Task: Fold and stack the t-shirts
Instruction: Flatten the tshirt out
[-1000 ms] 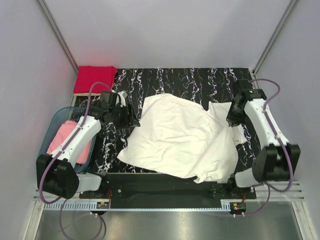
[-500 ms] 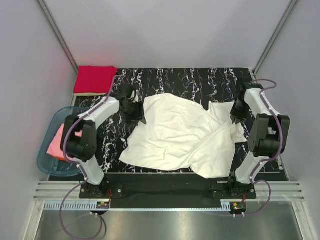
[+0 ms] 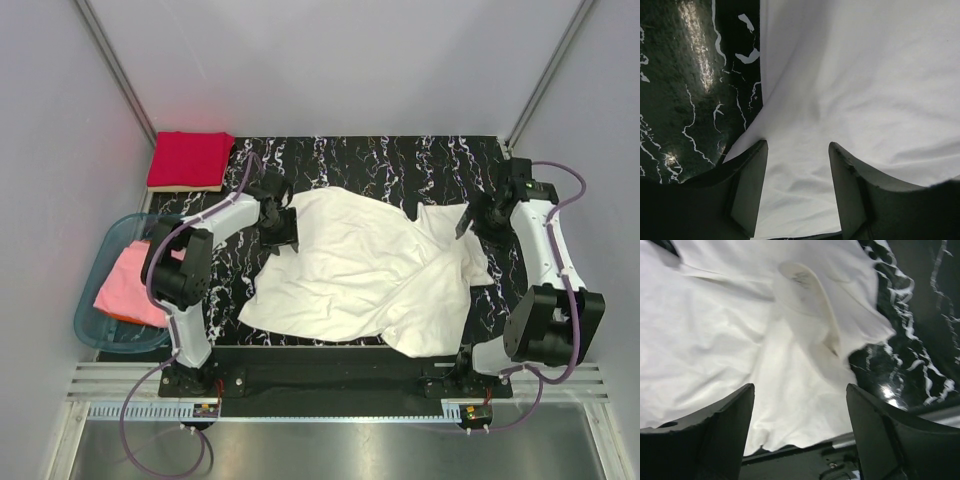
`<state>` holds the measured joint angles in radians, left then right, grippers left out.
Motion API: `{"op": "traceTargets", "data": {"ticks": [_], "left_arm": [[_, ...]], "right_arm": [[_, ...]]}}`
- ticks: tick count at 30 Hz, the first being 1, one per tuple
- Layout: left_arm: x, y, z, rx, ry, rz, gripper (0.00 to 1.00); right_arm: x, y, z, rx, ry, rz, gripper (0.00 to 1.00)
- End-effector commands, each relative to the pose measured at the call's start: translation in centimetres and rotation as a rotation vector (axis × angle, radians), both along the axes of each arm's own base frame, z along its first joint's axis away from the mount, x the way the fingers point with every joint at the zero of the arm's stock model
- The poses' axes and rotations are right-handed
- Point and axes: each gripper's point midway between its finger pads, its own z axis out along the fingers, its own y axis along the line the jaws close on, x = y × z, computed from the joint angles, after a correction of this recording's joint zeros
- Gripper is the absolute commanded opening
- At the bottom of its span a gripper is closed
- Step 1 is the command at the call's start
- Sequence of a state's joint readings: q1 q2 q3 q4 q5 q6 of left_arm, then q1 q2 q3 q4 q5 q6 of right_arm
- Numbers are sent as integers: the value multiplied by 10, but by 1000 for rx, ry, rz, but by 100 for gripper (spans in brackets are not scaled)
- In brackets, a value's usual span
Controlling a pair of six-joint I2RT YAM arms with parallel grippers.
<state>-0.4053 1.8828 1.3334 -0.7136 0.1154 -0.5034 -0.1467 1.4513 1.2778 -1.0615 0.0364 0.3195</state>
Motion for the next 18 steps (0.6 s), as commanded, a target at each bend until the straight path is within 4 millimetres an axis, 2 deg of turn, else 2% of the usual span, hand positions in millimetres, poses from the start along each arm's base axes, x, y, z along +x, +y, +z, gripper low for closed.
{"op": "traceTargets", "data": {"ticks": [1,2,3,5,6,8,9,10,11,13,18], "left_arm": [[21,-18,9,-49,-46,19,57],[21,-21,7,-60,-36,25,56],[21,-26,2,-77,-12,36,57],[24,-29,-3,-82,0,49,57],[25,-28,-10,-77,17,63,57],[27,-30,-15,-91,38,77,57],[28,-25,-24,-92,69,110,57],[29,-23,-27,-100,83,131,57],[28,-21,-31,-110,103,148,57],[32,-10,-40,-123,134,195,57],[43,8,-49,-165,165,246,56]], "right_arm": [[38,39,0,205,-82,49,80],[47,44,-9,229,-61,44,79],[59,56,-9,266,-91,68,69],[73,66,-17,287,-84,67,46],[79,72,-21,263,-77,88,38],[90,77,-31,250,-55,102,35],[93,79,-37,259,-47,107,31],[95,80,-43,260,-33,108,20],[97,80,-57,262,0,107,16],[99,81,-75,262,29,101,11],[117,84,-102,258,12,94,11]]}}
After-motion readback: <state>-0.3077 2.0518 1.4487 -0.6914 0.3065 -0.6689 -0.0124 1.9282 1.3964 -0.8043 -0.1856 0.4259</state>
